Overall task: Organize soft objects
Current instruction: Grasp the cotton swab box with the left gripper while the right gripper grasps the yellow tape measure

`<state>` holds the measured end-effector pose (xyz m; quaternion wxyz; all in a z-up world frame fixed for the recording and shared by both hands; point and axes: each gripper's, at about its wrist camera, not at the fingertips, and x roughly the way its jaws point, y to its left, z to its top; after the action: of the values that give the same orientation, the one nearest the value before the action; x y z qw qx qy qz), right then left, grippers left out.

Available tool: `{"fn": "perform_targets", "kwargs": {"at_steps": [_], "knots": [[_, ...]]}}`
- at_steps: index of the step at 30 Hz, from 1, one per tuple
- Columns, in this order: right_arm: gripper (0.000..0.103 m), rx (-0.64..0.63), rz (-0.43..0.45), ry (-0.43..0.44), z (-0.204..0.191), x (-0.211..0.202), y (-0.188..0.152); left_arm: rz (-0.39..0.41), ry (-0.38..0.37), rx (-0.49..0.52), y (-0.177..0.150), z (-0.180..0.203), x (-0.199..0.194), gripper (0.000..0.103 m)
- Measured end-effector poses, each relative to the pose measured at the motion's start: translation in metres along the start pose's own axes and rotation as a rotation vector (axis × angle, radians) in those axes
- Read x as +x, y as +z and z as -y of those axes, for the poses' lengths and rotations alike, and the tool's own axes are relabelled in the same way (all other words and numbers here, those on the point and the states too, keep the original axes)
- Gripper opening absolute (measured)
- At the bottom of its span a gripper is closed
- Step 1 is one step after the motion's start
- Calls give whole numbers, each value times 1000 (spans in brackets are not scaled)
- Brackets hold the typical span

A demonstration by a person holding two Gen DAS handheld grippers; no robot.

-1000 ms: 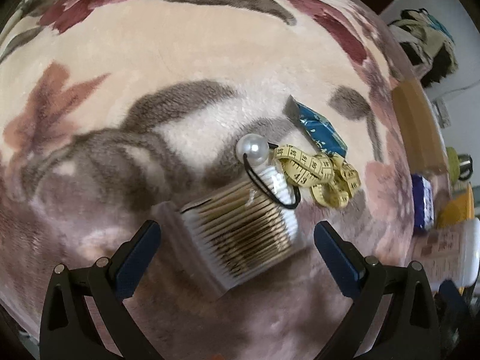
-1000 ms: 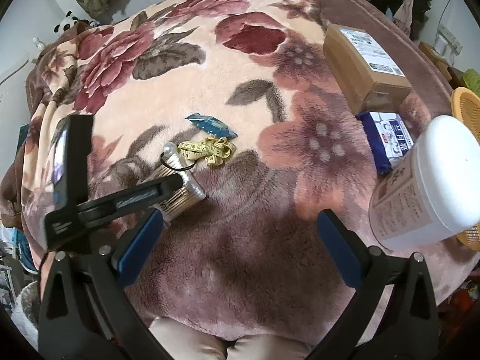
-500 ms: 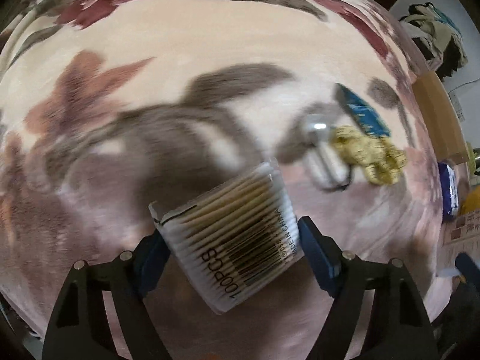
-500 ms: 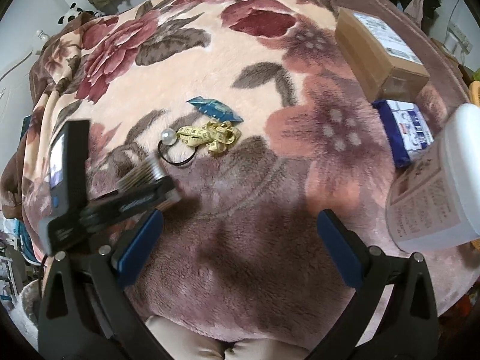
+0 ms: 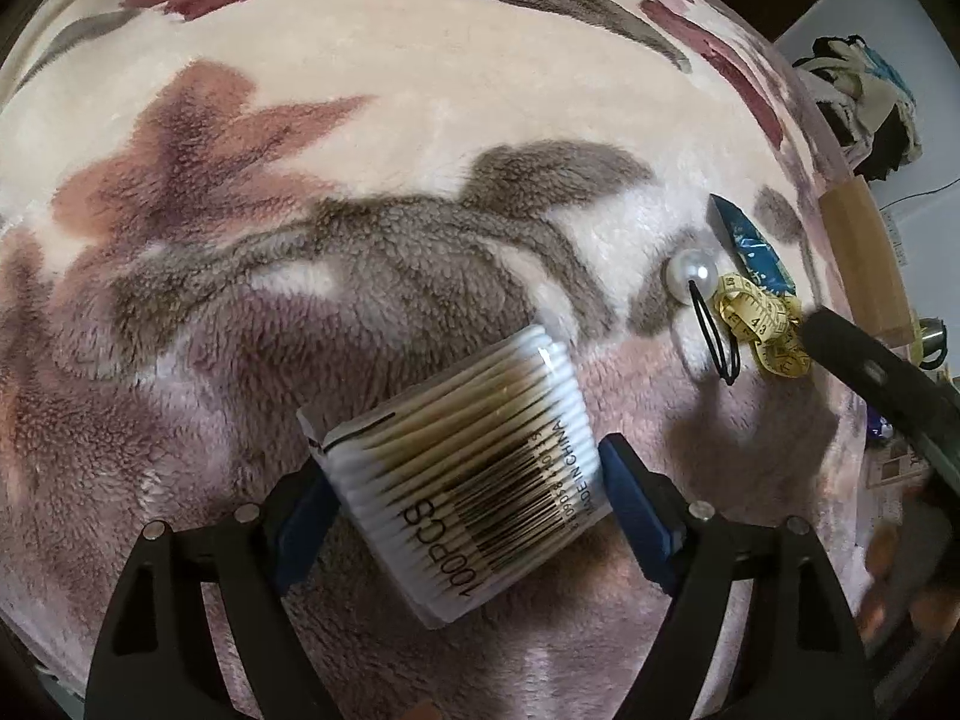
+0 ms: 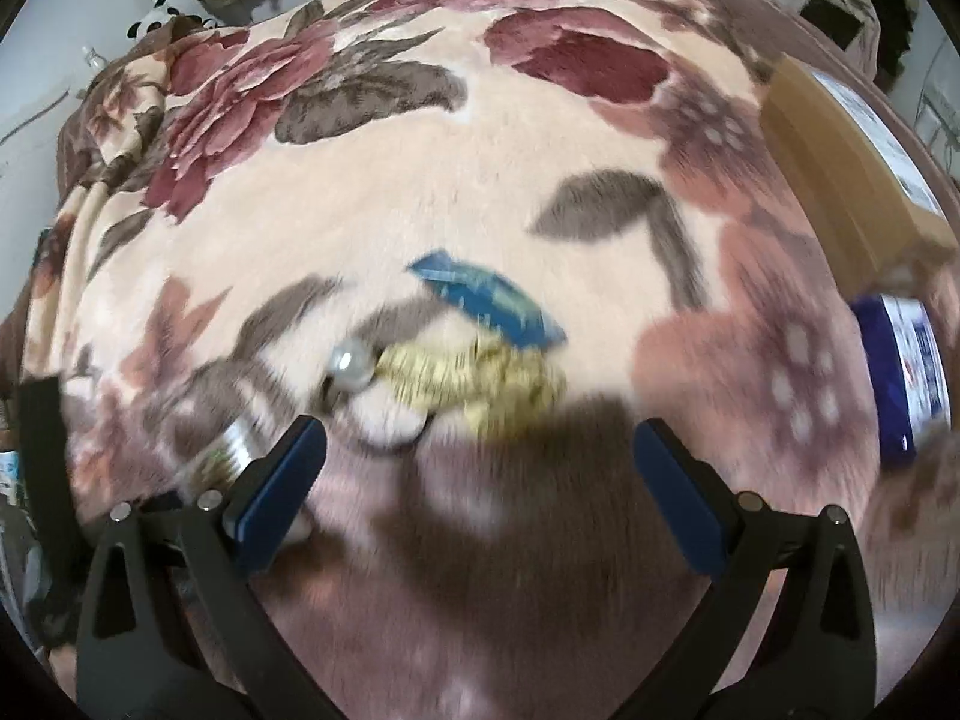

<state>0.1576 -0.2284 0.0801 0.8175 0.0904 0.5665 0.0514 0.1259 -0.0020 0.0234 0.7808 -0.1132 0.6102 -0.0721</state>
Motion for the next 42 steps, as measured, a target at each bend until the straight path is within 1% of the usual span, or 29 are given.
{"fn": "perform_targets", "kwargs": {"at_steps": [1,2,4,5,6,7,8,9,10,11,17,22,24,25,27,28,29,30,31,32,34,36,37,39,40,42], "knots": [[100,3,-13,5,0,8,4,-1,-4,-1,-1,-2,-1,85],[96,10,-28,13,1,15,7,-4,-9,-2,-1,-3,0,85],[70,16,-62,24,2,26,8,-5,-12,-2,0,-5,-1,85],[68,17,-66,29,2,28,7,-7,-10,0,0,-6,0,85],[61,17,-60,36,3,27,6,-7,-8,3,0,-6,0,84],[52,15,-54,54,3,23,4,-6,-6,3,-2,-6,-1,84],[48,15,-51,64,4,20,2,-6,-2,3,-1,-6,-1,83],[34,16,-48,75,5,14,0,-6,-1,3,1,-4,0,82],[29,22,-42,87,7,8,-2,-5,1,1,2,2,1,81],[28,25,-40,94,8,3,-3,-2,1,-3,2,3,1,81],[27,32,-13,121,16,-27,-22,10,-4,-2,-3,4,-9,79],[27,39,-12,109,18,-39,-41,25,4,18,-7,9,-20,79],[27,45,-34,106,21,-35,-47,34,-2,30,-9,12,-23,79],[30,40,-52,105,21,-32,-49,34,-2,35,-9,14,-24,79],[32,7,-105,81,19,-23,-54,32,-2,46,-10,16,-25,79],[39,-9,-123,65,18,-20,-56,29,-3,47,-9,17,-24,79],[45,-25,-124,60,17,-20,-57,23,-4,47,-9,17,-22,79],[60,-37,-118,57,16,-21,-58,18,-4,48,-10,16,-21,79],[73,-69,-105,47,13,-22,-57,12,-2,48,-10,16,-20,79],[77,-101,-100,39,9,-23,-56,7,-1,48,-10,15,-19,79],[79,-198,-107,29,-2,-22,-54,-3,-1,51,-10,15,-16,79],[79,-305,-129,1,-14,-16,-54,-8,0,55,-10,15,-13,79],[79,-356,-145,-12,-20,-12,-55,-9,-1,55,-9,14,-13,79],[79,-466,-203,-43,-31,2,-57,-14,-1,53,-8,15,-10,79],[79,-502,-222,-57,-34,10,-58,-16,-2,52,-8,14,-9,79],[78,-519,-250,-64,-35,23,-57,-21,0,53,-9,12,-8,79]]}}
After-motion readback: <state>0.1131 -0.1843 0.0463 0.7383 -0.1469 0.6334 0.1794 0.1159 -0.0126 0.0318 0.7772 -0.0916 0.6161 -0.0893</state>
